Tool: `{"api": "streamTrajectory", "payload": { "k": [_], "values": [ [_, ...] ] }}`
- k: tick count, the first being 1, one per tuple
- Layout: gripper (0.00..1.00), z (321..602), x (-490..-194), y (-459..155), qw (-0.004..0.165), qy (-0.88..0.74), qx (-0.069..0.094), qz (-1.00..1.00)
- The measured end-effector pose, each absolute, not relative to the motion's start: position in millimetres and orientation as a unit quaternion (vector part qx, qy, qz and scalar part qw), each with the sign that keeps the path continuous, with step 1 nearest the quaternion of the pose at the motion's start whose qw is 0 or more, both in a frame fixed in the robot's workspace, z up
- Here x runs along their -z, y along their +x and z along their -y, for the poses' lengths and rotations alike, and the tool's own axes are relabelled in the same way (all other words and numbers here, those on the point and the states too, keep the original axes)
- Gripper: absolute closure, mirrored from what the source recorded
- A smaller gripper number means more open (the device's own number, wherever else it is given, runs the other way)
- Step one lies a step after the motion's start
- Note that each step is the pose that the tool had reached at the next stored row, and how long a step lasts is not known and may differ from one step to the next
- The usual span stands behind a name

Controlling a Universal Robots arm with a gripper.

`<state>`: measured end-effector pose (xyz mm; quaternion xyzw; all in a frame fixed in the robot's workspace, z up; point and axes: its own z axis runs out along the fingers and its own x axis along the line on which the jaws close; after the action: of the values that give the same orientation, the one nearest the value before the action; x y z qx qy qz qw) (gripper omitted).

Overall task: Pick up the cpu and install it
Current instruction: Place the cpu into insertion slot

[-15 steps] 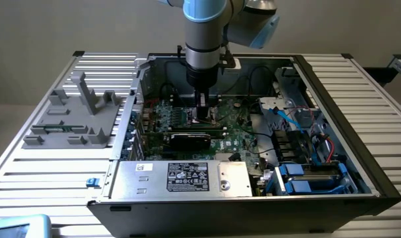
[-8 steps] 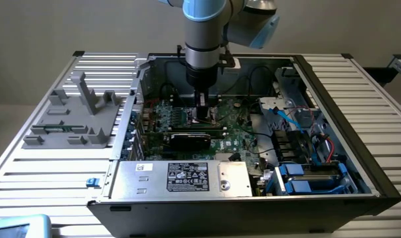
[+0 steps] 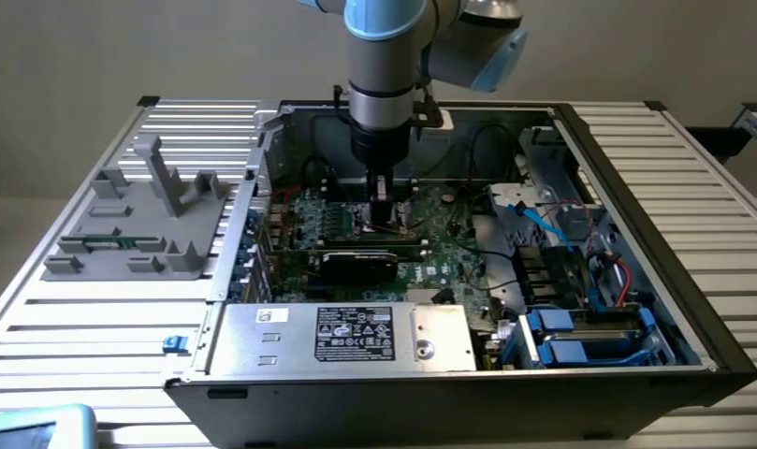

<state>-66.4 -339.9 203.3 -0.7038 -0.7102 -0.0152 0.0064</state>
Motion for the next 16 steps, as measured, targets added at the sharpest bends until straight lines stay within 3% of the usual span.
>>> {"api": "streamTrajectory", "payload": {
  "k": [16],
  "values": [
    [0.45, 339.9, -203.4, -65.6, 0.003, -0.704, 0.010, 0.710]
  ]
}}
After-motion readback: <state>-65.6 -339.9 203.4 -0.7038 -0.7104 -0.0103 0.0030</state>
